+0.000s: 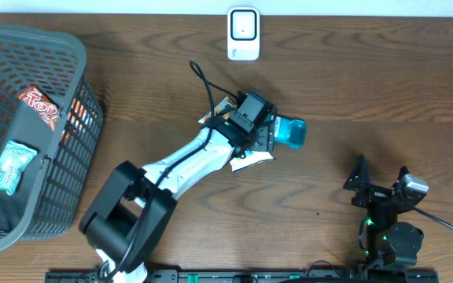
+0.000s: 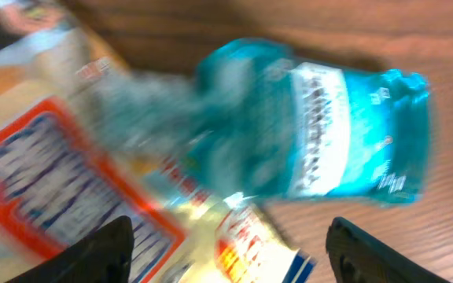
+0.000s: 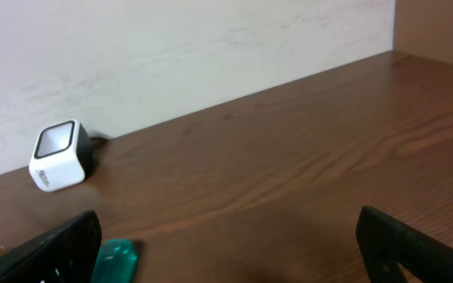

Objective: Scan the item barcode
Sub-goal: 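Place the teal mouthwash bottle beside the snack bag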

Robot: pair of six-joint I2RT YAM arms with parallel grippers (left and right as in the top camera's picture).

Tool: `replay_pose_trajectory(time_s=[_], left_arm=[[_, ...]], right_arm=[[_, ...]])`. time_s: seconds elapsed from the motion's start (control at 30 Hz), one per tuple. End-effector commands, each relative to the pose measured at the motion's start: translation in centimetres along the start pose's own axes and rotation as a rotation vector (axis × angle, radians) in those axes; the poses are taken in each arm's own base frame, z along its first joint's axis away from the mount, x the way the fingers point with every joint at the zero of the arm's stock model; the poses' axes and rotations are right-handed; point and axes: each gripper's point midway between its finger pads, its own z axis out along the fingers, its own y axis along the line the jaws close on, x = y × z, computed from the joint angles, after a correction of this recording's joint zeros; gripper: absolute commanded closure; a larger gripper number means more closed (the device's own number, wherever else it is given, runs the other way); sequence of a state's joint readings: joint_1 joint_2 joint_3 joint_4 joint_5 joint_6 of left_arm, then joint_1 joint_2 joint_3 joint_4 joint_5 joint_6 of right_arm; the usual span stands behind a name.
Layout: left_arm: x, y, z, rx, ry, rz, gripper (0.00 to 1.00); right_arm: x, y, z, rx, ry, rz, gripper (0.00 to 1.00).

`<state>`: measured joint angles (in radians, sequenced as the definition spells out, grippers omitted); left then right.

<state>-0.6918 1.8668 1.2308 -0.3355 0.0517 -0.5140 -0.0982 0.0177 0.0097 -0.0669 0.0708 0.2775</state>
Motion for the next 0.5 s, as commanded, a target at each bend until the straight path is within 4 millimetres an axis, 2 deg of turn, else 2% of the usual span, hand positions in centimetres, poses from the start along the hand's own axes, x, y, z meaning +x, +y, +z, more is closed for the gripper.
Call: replay_pose_trajectory(time_s=[0.0,0.17,0.2,0.27,0.37,0.47], left_arm=[[-3.2,0.7,-5.0,-0.05,-0.147,0.025,0.16],[-5.6,1.2,-12.9,-0.067,-0.312,0.016,0.13],[-5.8,1.4,-14.4,-0.067,-0.336,0.012,0.06],[-5.8,1.5,-16.9,-0.055,-0.37,0.006,0.04],[-6.3,2.7,-20.8,-0.087,-0.461,-0.014,0.0],[-7.0,4.0,-24.8,-0.113,-0.57,-0.047,0.02]], right_arm=[[0.2,0.1,0.0,-0.006,0.005,-0.01,0.01],[0.2,0.1,0.0,-0.006,0.005,-0.01,0.01],[0.2,0.1,0.0,-0.006,0.005,-0.01,0.01],[0.2,0.1,0.0,-0.006,0.005,-0.01,0.01],[0.2,0.1,0.0,-0.006,0.005,-0.01,0.01],[0.2,0.1,0.0,-0.006,0.005,-0.01,0.01]])
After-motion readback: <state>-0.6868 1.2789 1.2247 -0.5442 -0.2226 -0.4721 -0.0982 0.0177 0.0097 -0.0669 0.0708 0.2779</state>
